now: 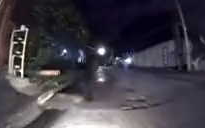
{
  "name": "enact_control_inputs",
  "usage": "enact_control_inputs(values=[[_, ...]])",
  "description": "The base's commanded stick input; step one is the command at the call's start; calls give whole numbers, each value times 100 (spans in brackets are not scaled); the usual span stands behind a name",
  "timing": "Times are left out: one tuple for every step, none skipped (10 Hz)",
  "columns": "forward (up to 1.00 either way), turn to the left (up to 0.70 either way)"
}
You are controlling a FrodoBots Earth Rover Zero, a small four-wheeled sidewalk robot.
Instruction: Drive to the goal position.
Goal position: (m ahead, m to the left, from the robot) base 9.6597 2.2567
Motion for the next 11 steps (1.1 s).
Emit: enact_control_inputs(values=[[50, -50], [50, -50], [50, -50], [50, -50], [50, -50], [50, -34], [50, 0], [50, 0], [50, 0], [50, 0], [50, 0]])
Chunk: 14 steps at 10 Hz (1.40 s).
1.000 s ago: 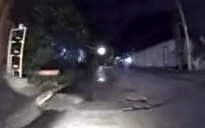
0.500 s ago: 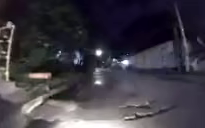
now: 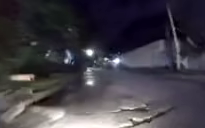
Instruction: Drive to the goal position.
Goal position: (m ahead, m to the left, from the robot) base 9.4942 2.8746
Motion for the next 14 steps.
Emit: enact_control_inputs(values=[[50, 0], [50, 0], [50, 0], [50, 0], [50, 0], [50, 0], [50, 0], [50, 0], [50, 0], [50, 0], [50, 0], [50, 9], [50, 23], [50, 39]])
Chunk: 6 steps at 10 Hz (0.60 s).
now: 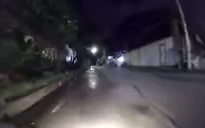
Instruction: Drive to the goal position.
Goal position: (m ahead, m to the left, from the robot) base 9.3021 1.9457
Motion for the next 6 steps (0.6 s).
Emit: enact_control_inputs(values=[[50, 50], [50, 50], [50, 50], [50, 50], [50, 49], [50, 46]])
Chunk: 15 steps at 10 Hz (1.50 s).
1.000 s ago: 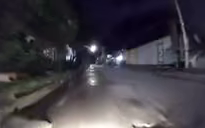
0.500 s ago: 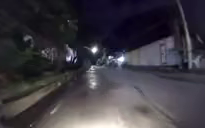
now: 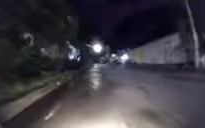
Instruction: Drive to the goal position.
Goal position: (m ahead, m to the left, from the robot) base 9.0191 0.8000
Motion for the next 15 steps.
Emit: enact_control_inputs(values=[[50, 43], [50, 40], [50, 25], [50, 8], [50, 0], [50, 0], [50, 0], [50, 0], [50, 0], [50, 0], [50, 0], [50, 0], [50, 0], [50, 0], [50, 0]])
